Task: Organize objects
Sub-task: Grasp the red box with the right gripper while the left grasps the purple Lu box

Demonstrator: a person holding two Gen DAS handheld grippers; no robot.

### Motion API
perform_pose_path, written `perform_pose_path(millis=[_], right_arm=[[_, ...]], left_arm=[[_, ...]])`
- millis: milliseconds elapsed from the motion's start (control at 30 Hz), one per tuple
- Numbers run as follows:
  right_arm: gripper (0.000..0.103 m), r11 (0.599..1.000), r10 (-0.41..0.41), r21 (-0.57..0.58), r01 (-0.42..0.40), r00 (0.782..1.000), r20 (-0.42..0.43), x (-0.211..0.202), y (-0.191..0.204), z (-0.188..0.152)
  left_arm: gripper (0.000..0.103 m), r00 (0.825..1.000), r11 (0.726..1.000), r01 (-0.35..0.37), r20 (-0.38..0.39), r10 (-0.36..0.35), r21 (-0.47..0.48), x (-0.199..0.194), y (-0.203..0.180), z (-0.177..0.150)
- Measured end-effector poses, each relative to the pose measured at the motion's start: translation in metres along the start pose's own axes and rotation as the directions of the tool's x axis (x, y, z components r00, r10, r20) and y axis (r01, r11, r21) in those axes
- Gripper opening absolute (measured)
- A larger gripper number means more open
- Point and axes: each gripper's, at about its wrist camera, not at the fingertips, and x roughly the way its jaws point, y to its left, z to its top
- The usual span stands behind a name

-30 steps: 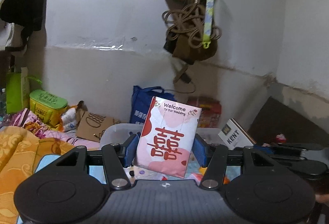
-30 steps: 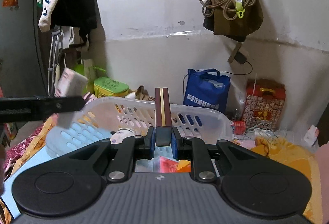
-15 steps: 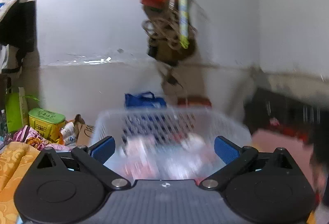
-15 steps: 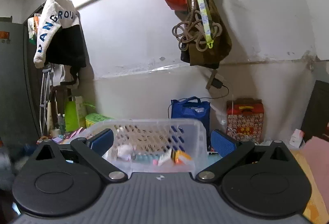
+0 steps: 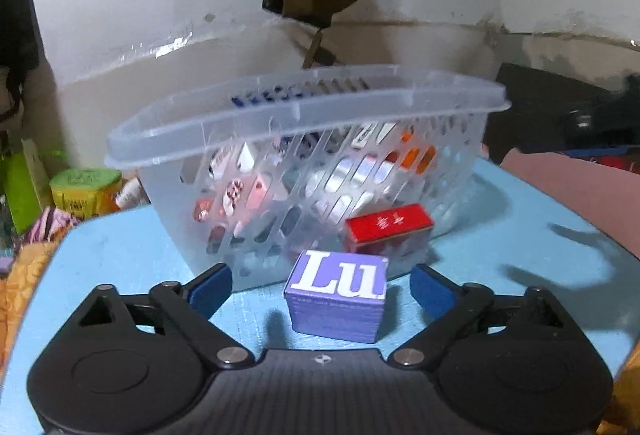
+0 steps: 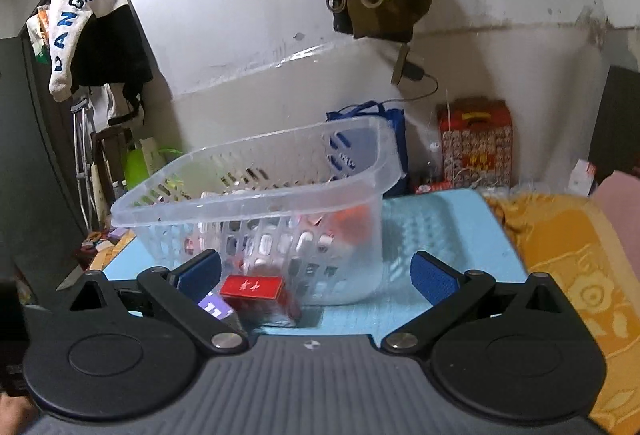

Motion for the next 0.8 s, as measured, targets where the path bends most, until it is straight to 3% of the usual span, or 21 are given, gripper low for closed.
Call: perform_pose_path(millis=[100,167,400,667,733,800], right_arm=[[0.103,1.0,0.004,0.006,-0.004,1.0,-0.025,0.004,0.004,-0.007],[0.103,1.0,0.012,0.017,-0.012,0.998,-0.055,0.011,0.006,-0.01],[0.103,1.0,-0.001,0.028,0.005,0.991,-0.132,0.042,0.027,-0.025],[0.102,0.986,-0.05,-0.166,0.01,0.969,-0.243,0.062,0.062,-0.042],[0.097,0.979,-0.052,-0.203,-0.001,0.965,-0.258,0.06,0.07,-0.048],[0.085,0.973,-0.057,-0.229,-0.012,0.955,-0.292,0.062,0.076,-0.052]], left_arm=[[0.081,1.0,1.0,-0.001,-0.026,0.001,-0.003,0.011,0.003,-0.002],[0.056,0.998,1.0,0.026,-0.049,-0.027,-0.008,0.015,0.006,-0.005],[0.055,0.998,0.999,-0.038,-0.049,0.038,-0.012,0.004,0.028,-0.015],[0.055,0.996,0.996,-0.072,-0.047,0.07,-0.053,0.0,0.052,-0.019],[0.055,0.997,0.996,-0.07,-0.046,0.067,-0.062,-0.002,0.055,-0.021],[0.055,0.997,0.995,-0.069,-0.046,0.066,-0.07,-0.001,0.059,-0.02]])
